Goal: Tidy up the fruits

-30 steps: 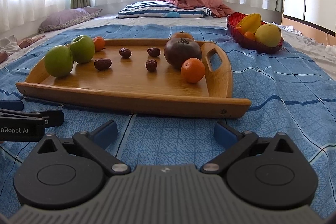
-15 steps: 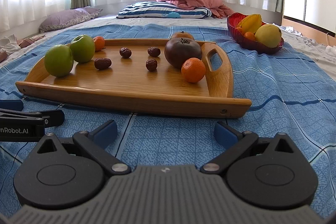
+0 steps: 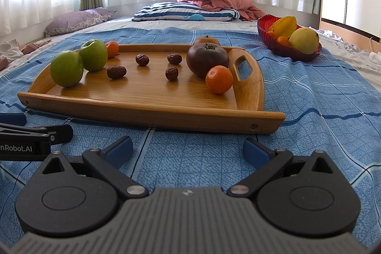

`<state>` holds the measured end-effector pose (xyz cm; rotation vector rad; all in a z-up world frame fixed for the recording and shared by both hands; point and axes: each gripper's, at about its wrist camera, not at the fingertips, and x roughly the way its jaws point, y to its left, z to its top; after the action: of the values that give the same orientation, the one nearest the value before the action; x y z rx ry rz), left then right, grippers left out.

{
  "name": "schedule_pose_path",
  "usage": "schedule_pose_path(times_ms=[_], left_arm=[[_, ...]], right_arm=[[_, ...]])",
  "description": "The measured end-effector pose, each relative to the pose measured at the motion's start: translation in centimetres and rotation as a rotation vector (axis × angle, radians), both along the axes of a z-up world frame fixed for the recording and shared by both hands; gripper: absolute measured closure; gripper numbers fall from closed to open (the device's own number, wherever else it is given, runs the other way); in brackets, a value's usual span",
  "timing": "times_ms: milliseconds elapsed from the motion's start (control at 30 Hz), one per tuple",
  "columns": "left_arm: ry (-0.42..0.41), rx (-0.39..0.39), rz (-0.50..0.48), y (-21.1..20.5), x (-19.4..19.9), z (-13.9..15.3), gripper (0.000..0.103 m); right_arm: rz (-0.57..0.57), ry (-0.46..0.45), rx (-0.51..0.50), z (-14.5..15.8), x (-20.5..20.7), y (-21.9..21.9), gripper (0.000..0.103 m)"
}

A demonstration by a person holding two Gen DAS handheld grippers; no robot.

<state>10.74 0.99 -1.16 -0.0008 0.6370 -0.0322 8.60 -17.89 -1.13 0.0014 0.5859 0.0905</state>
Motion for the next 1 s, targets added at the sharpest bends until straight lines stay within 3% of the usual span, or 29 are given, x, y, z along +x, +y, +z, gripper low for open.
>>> schedule_pose_path(times_ms=[1000], left_arm=[[-0.006,0.011,0.0,-0.16,-0.15,-0.12,0.0]], right_arm=[[0.0,-0.001,0.0,-0.02,-0.02,0.01,0.0]])
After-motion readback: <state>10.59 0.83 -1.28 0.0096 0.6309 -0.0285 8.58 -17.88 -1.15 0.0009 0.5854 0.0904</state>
